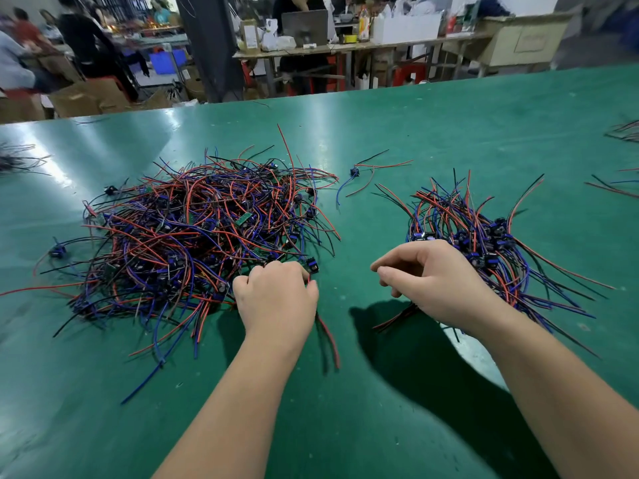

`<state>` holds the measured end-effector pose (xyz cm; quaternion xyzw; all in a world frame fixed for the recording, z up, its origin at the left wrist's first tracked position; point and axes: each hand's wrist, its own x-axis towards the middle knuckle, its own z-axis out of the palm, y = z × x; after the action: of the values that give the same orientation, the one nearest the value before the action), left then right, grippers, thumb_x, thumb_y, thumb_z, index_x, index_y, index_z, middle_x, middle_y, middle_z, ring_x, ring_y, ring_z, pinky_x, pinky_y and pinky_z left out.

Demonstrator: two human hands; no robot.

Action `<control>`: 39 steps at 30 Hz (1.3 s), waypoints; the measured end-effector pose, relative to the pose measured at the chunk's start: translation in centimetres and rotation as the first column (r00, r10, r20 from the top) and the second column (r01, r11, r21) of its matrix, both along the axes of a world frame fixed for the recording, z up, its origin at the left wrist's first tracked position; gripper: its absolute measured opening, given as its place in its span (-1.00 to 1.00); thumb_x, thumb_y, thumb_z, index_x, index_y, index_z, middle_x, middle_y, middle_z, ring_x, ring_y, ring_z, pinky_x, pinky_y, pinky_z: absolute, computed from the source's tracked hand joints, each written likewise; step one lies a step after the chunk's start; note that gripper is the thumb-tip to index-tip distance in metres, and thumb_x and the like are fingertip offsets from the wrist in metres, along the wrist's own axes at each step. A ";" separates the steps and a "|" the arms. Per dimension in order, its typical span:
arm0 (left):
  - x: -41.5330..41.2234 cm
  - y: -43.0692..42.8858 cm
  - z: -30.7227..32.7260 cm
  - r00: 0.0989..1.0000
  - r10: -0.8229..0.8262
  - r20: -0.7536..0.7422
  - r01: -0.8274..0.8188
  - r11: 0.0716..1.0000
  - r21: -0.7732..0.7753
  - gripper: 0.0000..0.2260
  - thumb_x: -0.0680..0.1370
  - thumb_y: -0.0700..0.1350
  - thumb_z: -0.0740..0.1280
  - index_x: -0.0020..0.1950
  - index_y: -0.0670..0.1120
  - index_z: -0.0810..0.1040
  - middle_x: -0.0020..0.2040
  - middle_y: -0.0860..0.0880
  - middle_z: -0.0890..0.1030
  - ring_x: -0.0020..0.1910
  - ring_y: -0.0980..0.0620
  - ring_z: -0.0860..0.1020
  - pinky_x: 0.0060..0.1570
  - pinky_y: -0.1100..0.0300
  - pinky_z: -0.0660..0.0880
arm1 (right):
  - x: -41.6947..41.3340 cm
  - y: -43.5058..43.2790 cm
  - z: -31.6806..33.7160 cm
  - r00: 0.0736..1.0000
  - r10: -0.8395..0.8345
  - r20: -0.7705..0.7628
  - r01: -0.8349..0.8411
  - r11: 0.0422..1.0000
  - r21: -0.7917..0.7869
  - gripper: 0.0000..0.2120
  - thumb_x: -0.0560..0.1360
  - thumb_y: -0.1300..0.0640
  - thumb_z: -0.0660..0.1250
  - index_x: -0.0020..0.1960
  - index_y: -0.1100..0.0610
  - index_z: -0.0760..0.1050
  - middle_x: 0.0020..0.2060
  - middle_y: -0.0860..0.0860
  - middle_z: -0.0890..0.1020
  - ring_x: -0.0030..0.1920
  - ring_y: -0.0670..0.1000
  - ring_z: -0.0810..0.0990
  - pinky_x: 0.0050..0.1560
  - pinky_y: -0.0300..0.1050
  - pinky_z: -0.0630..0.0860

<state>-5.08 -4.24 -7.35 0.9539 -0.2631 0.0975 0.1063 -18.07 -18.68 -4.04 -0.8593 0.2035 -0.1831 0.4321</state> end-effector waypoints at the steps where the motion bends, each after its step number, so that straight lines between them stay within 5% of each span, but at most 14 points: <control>1: 0.0 0.0 0.1 1.000 -0.001 -0.009 0.001 1.000 -0.016 -0.80 0.54 0.10 0.24 0.03 0.12 0.62 -0.01 0.05 0.63 0.05 -0.03 0.52 0.03 0.05 0.23 | 0.0 0.0 0.0 1.000 -0.001 0.001 0.001 1.000 0.002 -0.88 0.46 0.19 0.37 -0.15 0.03 0.66 -0.34 -0.04 0.67 -0.32 -0.04 0.63 -0.19 -0.19 0.54; 7: 0.2 0.1 0.8 0.998 -0.026 -0.061 0.026 1.000 0.010 -0.83 0.49 0.01 0.24 -0.17 0.05 0.63 -0.15 0.04 0.62 -0.04 -0.04 0.53 -0.07 0.08 0.13 | 0.0 0.2 0.2 1.000 0.001 0.002 -0.001 1.000 0.014 -0.89 0.47 0.19 0.36 -0.14 0.04 0.66 -0.32 0.02 0.68 -0.28 0.01 0.63 -0.17 -0.12 0.55; 13: -1.9 -0.1 1.4 0.834 -0.298 -0.464 0.271 0.954 -0.127 -0.90 0.29 0.09 0.34 -0.38 0.10 0.57 -0.43 0.19 0.58 -0.28 0.22 0.53 -0.04 0.13 0.19 | 0.0 0.3 0.3 1.000 -0.001 0.007 0.001 1.000 0.006 -0.89 0.47 0.19 0.37 -0.14 0.05 0.66 -0.33 0.01 0.68 -0.30 0.01 0.63 -0.16 -0.10 0.56; 19: -2.6 -0.3 1.0 0.872 -0.253 -0.419 0.212 0.967 -0.144 -0.66 0.19 0.29 0.26 -0.21 0.10 0.39 -0.23 0.16 0.56 -0.13 0.13 0.52 -0.03 0.10 0.18 | -0.1 -0.2 0.4 0.997 -0.081 0.020 0.080 0.997 0.022 -0.86 0.47 0.25 0.34 -0.16 0.08 0.64 -0.37 -0.01 0.67 -0.39 -0.08 0.63 -0.28 -0.24 0.55; 22: -3.2 -0.8 0.3 0.958 -0.149 -0.246 0.133 0.988 -0.080 -0.50 0.23 0.46 0.25 -0.12 0.08 0.36 -0.14 0.13 0.54 -0.09 0.05 0.53 -0.03 0.05 0.21 | -0.1 -0.1 0.3 0.997 -0.064 -0.035 0.065 0.998 0.024 -0.86 0.47 0.24 0.32 -0.15 0.05 0.62 -0.35 -0.02 0.68 -0.37 -0.08 0.65 -0.29 -0.30 0.52; 27: -2.7 -1.1 -0.3 0.979 -0.183 -0.092 0.162 0.966 -0.201 -0.73 0.48 0.23 0.24 -0.02 0.07 0.52 -0.08 0.08 0.57 -0.02 0.03 0.55 0.03 0.07 0.34 | 0.0 0.3 0.3 0.998 -0.042 -0.039 0.043 0.999 0.022 -0.85 0.46 0.24 0.32 -0.16 0.05 0.63 -0.35 -0.04 0.68 -0.33 -0.10 0.66 -0.19 -0.15 0.59; 32: -3.2 -1.2 1.3 0.772 -0.511 -0.378 0.018 0.612 -0.791 -0.89 0.37 0.03 0.48 -0.18 0.05 0.62 -0.25 0.13 0.66 -0.26 0.14 0.59 -0.12 0.23 0.53 | 0.0 -0.2 0.7 0.992 -0.125 0.032 0.116 0.973 0.201 -0.84 0.48 0.30 0.29 -0.17 0.15 0.62 -0.34 0.07 0.68 -0.36 -0.04 0.65 -0.35 -0.26 0.55; 35: -4.0 -1.3 2.2 0.580 -0.728 -0.365 -0.093 0.386 -0.918 -0.85 0.37 -0.16 0.52 -0.10 -0.06 0.63 -0.21 0.05 0.69 -0.24 0.14 0.62 -0.16 0.30 0.53 | 0.0 0.0 1.0 0.992 -0.103 0.078 0.049 0.857 0.512 -0.81 0.52 0.16 0.33 -0.19 0.24 0.61 -0.35 0.13 0.64 -0.39 0.01 0.58 -0.40 -0.25 0.51; 39: -5.1 -1.1 2.9 0.444 -0.840 -0.312 -0.086 0.307 -0.948 -0.78 0.32 -0.24 0.54 -0.09 -0.14 0.62 -0.23 0.01 0.70 -0.26 0.14 0.64 -0.19 0.35 0.52 | -0.1 0.1 1.9 0.988 0.007 0.154 -0.119 0.667 0.736 -0.59 0.26 -0.14 0.40 -0.21 0.23 0.65 -0.30 0.12 0.63 -0.38 -0.01 0.49 -0.34 -0.19 0.40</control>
<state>-10.14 -5.33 -4.41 0.5573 -0.3461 -0.2541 0.7107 -18.17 -18.54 -2.11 -0.6007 0.2002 -0.1285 0.7633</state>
